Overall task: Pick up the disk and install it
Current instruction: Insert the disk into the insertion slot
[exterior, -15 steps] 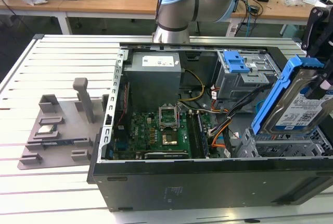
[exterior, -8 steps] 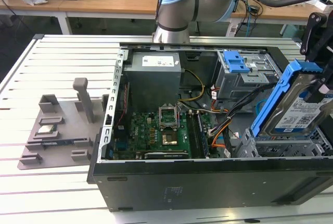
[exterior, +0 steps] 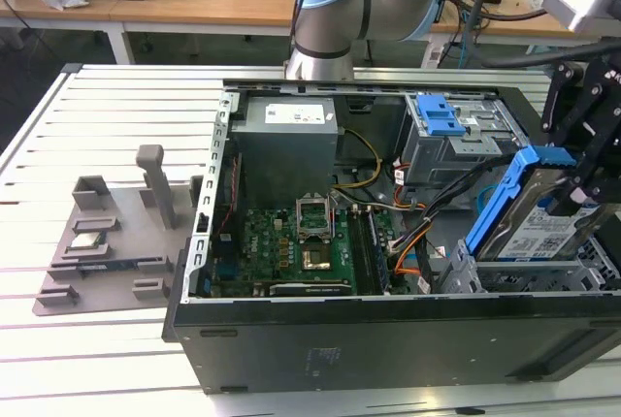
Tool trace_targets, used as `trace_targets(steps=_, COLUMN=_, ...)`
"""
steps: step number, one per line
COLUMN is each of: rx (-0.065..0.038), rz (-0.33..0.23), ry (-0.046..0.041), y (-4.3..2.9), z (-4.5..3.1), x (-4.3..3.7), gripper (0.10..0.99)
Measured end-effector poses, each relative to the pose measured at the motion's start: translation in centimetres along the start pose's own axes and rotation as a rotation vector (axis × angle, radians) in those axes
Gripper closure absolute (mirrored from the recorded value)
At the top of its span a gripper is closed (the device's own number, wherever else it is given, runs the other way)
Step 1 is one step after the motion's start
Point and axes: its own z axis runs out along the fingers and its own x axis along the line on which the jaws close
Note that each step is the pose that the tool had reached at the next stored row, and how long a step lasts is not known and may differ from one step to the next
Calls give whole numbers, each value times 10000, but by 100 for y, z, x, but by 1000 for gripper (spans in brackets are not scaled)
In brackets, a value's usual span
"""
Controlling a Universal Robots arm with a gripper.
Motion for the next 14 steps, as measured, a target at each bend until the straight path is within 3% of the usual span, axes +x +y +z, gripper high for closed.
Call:
trace_targets(steps=8, rx=0, rz=-2, ry=1, y=-7, z=150, x=-3, gripper=725)
trace_targets(steps=14, rx=1, rz=-3, ry=0, y=-8, z=165, x=-4, gripper=714)
